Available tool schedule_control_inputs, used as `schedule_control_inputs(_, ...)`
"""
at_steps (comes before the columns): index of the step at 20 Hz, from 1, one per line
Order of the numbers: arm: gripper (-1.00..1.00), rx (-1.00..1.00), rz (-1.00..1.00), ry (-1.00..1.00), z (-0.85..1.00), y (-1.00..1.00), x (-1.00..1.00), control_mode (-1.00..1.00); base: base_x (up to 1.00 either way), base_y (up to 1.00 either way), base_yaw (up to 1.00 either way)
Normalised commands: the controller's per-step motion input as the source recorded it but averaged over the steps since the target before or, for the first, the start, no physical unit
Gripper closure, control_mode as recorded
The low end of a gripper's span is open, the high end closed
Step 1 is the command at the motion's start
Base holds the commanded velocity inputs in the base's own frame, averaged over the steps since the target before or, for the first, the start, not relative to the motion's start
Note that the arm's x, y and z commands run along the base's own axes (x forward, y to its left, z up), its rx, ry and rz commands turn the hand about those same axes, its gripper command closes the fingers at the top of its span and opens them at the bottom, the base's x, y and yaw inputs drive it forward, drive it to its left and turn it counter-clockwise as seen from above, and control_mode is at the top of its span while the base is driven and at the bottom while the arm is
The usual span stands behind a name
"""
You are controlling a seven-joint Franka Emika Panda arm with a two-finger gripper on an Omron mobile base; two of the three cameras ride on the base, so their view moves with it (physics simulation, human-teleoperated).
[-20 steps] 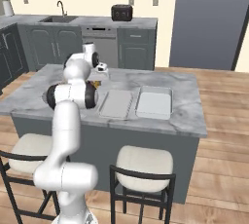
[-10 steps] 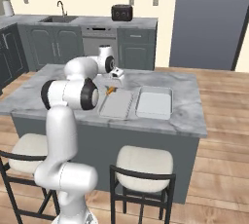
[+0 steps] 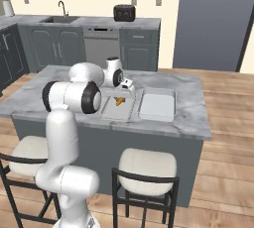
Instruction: Place one cooked food and one vegetable from the large plate to each tupperware container.
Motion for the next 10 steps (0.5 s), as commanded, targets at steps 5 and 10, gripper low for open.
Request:
schedule_control_inputs(5, 1.0, -0.03, 0.19, 0.17, -0.23, -0.02, 0.0, -1.0, 0.0, 0.0, 0.0)
schedule_control_inputs(10, 1.0, -0.03, 0.02, 0.02, -0.12, 0.0, 0.1, -1.0, 0.0, 0.0, 0.0)
